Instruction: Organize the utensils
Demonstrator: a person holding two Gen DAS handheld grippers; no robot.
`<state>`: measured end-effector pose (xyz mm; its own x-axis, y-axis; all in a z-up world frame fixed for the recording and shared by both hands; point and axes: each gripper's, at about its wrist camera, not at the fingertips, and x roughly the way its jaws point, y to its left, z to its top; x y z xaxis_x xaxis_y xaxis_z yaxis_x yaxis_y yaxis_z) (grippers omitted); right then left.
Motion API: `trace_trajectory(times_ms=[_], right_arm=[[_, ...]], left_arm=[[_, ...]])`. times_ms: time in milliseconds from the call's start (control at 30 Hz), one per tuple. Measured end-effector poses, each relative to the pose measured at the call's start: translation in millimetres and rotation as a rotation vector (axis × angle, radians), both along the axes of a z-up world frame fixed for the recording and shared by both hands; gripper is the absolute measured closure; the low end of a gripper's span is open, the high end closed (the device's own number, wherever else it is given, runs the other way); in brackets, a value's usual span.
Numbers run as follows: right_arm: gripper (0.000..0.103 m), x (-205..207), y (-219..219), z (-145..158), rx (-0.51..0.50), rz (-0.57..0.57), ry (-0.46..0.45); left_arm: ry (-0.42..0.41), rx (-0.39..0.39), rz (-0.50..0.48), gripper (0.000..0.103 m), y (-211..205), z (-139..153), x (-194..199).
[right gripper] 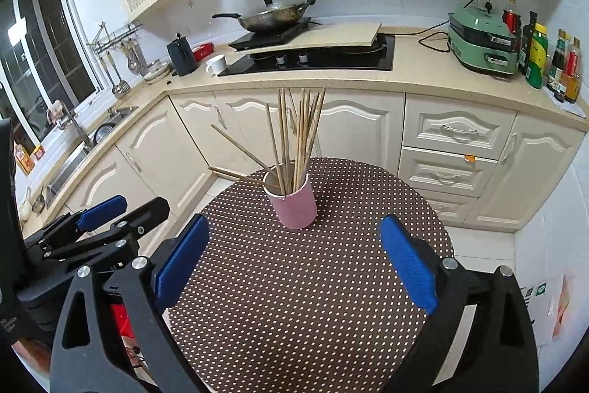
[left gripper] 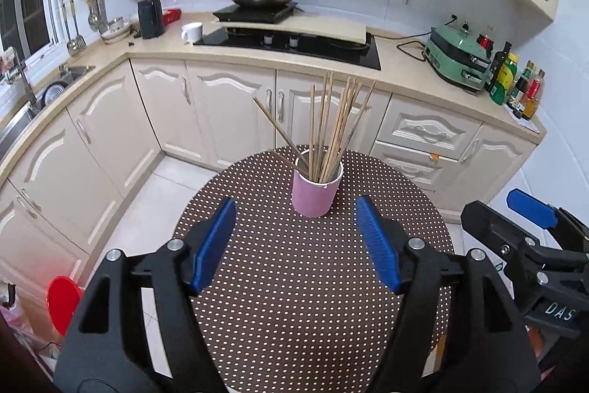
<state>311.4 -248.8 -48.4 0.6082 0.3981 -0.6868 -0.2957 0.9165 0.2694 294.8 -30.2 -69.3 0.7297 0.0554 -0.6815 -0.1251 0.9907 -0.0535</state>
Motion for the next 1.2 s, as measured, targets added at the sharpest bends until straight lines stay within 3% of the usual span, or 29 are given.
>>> trace_trajectory(times_ms=[733, 933, 1200], right_arm=[[0.009, -119.7, 4.4, 54.9, 0.024, -0.085, -0.127], [0.009, -134.1, -1.5, 63.4, 0.029, -0.091, -0.152], [0.009, -142.9, -3.8, 65.9, 0.036, -0.091, -0.16]], left_arm=[[-0.129, 0.038, -0.086, 0.031, 3.7, 48.5, -114.6], [-0.186, 0.049, -0.07, 0.031, 4.6, 61.3, -137.3], [-0.197, 0.043, -0.069, 0.031, 4.6, 63.0, -148.3]])
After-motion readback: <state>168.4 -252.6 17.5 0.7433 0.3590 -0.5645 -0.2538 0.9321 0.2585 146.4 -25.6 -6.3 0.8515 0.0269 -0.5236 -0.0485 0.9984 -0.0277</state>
